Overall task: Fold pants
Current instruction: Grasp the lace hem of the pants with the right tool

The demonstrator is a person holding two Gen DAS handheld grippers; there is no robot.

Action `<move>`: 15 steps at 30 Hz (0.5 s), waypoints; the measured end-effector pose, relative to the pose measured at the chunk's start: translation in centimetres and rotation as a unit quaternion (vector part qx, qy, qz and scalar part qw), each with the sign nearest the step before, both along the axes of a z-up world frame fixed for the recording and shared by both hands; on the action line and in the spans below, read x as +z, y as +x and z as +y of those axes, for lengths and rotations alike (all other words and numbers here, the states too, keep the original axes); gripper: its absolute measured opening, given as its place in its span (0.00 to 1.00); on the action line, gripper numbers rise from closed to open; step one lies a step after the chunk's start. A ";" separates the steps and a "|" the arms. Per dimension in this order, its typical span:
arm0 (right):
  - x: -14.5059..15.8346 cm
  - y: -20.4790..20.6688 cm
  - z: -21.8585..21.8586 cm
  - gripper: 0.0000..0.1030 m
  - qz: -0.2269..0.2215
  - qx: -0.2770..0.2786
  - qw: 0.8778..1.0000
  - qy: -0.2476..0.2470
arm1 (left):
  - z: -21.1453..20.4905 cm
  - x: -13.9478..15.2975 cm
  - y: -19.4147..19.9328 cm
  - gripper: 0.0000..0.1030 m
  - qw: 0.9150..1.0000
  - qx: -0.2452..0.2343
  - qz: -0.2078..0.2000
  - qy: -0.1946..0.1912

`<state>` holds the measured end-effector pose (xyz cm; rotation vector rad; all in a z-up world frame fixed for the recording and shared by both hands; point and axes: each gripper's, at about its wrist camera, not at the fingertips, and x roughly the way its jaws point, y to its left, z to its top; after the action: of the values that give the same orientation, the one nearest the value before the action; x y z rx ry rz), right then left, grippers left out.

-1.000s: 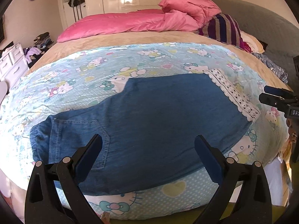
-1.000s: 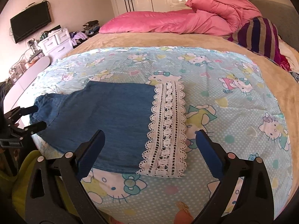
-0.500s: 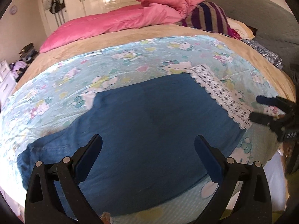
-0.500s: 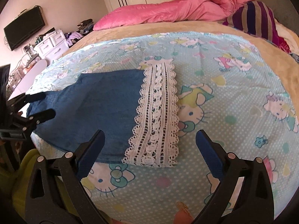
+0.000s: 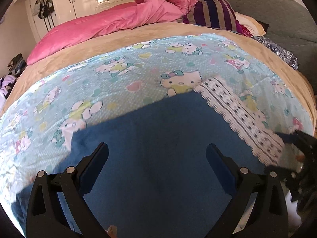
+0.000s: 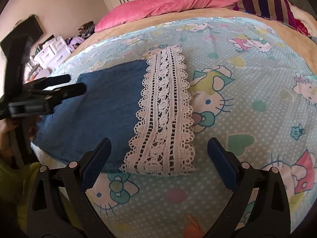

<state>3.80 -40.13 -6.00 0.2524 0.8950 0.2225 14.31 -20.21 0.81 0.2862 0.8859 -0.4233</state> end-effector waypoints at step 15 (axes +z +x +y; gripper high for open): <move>-0.6 1.2 0.8 0.60 0.003 0.032 0.999 0.019 | -5.8 -3.1 8.2 0.80 0.996 -0.079 0.036 -0.014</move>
<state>5.02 -39.38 -6.60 0.2590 0.9073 0.2989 22.53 -26.00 -2.26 0.3183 0.9298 -0.5962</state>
